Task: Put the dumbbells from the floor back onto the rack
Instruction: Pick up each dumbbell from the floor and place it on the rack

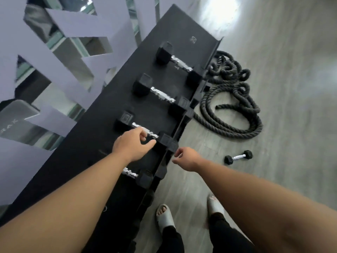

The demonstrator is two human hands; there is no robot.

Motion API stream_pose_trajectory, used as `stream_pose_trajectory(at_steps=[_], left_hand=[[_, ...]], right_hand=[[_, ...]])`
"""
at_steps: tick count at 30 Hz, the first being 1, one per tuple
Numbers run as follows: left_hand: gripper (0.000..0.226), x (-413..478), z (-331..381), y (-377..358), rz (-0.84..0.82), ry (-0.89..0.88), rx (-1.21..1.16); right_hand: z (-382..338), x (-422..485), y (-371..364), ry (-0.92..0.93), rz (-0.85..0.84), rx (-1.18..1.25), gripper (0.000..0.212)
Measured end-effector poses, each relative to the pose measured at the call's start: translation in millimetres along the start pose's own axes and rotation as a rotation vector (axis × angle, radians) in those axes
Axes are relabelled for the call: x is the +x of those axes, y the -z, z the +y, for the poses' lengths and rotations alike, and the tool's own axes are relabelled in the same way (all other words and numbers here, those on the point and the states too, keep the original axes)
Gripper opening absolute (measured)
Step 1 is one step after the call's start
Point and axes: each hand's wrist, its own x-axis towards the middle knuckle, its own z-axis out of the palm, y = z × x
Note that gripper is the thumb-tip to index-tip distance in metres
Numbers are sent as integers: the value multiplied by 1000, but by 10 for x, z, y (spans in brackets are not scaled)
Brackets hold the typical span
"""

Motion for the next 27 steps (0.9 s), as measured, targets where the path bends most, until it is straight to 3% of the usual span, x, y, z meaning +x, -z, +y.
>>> stream_pose_trajectory(at_steps=[8, 12, 20, 27], left_hand=[[45, 149, 1504, -735, -116, -37, -91], [47, 454, 2257, -1059, -103, 10, -138], [44, 1191, 3689, -2333, -95, 244, -300], [46, 1719, 4187, -3508, -156, 377, -348]], right_hand=[[1476, -166, 1329, -168, 159, -42, 34], [2119, 91, 2048, -149, 250, -11, 37], [3461, 778, 3078, -91, 166, 17, 38], [4441, 1589, 3407, -144, 151, -5, 37]])
